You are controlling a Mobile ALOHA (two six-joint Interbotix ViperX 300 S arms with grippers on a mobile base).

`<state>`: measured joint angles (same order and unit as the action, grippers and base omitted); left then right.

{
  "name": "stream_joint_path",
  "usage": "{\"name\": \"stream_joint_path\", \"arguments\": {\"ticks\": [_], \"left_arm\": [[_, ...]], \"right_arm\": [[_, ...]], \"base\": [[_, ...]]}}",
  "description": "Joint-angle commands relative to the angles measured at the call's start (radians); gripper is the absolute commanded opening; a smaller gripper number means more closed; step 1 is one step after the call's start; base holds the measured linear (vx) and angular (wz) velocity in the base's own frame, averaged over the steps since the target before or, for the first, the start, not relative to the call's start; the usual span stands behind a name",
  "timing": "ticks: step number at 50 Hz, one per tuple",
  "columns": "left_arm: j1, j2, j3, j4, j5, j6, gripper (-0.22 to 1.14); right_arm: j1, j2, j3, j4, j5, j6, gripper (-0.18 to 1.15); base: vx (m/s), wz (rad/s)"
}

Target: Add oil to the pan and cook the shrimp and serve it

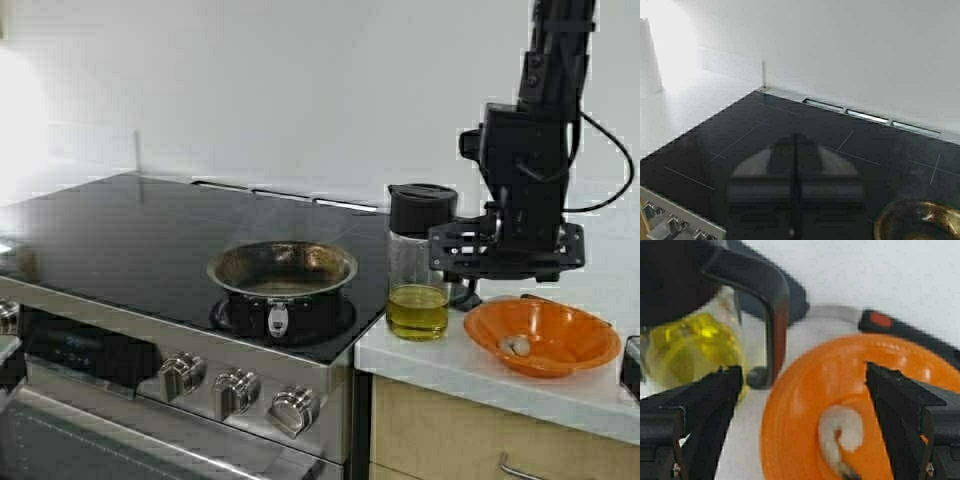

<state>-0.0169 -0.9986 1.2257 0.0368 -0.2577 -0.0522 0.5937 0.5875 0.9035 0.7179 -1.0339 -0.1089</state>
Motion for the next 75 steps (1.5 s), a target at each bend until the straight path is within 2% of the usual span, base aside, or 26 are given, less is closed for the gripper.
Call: {"name": "stream_joint_path", "arguments": {"ticks": [1,21,28,32,37,50,53,61,75], "left_arm": [[0.002,0.005,-0.009,-0.002,-0.005,-0.003,0.03],[0.002,0.003,-0.008,-0.002,-0.005,-0.005,0.03],[0.002,0.003,-0.008,-0.003,-0.005,-0.003,0.03],[0.002,0.005,-0.006,-0.002,-0.005,-0.003,0.03],[0.002,0.003,-0.005,-0.002,-0.005,-0.005,0.03],[0.002,0.003,-0.005,-0.002,-0.005,-0.005,0.03],[0.002,0.003,-0.003,-0.003,-0.005,-0.005,0.03],[0.002,0.003,-0.002,-0.002,-0.005,-0.005,0.03],[0.002,0.003,-0.002,-0.002,-0.005,-0.005,0.03]], "right_arm": [[-0.029,-0.006,-0.028,-0.015,0.014,0.002,1.02],[-0.13,0.035,-0.106,-0.106,0.072,0.0,1.02],[-0.132,0.048,-0.129,-0.114,0.072,0.0,1.01],[-0.132,0.058,-0.15,-0.117,0.072,0.0,0.97],[-0.132,0.074,-0.179,-0.117,0.072,0.002,0.8],[-0.129,0.104,-0.227,-0.114,0.083,0.032,0.09],[-0.127,0.109,-0.233,-0.115,0.072,0.057,0.0],[-0.127,0.091,-0.235,-0.115,0.055,0.086,0.07],[-0.115,0.014,-0.209,-0.115,0.037,0.08,0.07]], "base": [[0.0,0.0],[0.0,0.0],[0.0,0.0],[0.0,0.0],[0.0,0.0],[0.0,0.0],[0.0,0.0],[0.0,0.0],[0.0,0.0]]}}
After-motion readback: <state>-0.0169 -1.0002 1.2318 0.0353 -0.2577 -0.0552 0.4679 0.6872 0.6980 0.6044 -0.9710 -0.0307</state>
